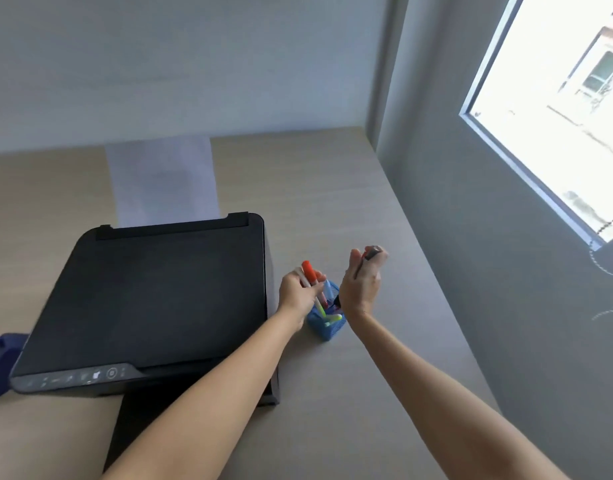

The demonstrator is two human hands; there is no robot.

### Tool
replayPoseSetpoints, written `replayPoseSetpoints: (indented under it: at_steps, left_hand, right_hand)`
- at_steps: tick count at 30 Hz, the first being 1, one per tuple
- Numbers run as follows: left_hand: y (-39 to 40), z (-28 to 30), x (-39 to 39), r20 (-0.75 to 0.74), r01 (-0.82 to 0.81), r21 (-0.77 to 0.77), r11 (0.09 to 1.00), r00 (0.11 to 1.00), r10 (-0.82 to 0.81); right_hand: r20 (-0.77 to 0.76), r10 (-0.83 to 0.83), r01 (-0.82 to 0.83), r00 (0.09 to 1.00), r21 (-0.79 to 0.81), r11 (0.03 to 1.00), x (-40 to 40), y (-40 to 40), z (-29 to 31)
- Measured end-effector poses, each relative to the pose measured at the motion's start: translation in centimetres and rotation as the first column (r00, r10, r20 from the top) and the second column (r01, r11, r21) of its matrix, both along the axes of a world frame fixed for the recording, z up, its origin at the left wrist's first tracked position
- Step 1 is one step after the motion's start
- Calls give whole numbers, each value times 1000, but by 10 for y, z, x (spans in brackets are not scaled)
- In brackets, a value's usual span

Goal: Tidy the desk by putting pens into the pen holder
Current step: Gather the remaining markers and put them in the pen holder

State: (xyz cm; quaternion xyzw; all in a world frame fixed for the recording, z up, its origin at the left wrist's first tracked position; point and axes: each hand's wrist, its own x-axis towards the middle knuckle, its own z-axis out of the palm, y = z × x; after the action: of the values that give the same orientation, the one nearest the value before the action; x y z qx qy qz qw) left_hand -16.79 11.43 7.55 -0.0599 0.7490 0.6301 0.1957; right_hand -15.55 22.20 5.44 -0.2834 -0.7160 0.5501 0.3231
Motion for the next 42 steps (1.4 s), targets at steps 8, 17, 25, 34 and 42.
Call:
replayPoseSetpoints:
  at_steps: [8, 17, 25, 34, 42]
  left_hand:
    - [0, -19, -16, -265, 81, -240, 967, 953, -145]
    - [9, -45, -9, -122, 231, -413, 881, 944, -305]
    - [16, -29, -9, 549, -114, 114, 987, 835, 33]
    - [20, -29, -14, 690, -513, 338, 789, 705, 163]
    - [26, -24, -57, 659, -582, 317, 749, 703, 268]
  right_hand:
    - [141, 254, -278, 957, 191, 941, 24, 7, -45]
    - [322, 293, -417, 900, 443, 793, 45, 10, -62]
    - [269, 267, -287, 925, 38, 957, 70, 7, -70]
    - [188, 566, -385, 803, -563, 732, 23, 5, -56]
    - [228, 623, -411, 748, -578, 705, -43, 9, -51]
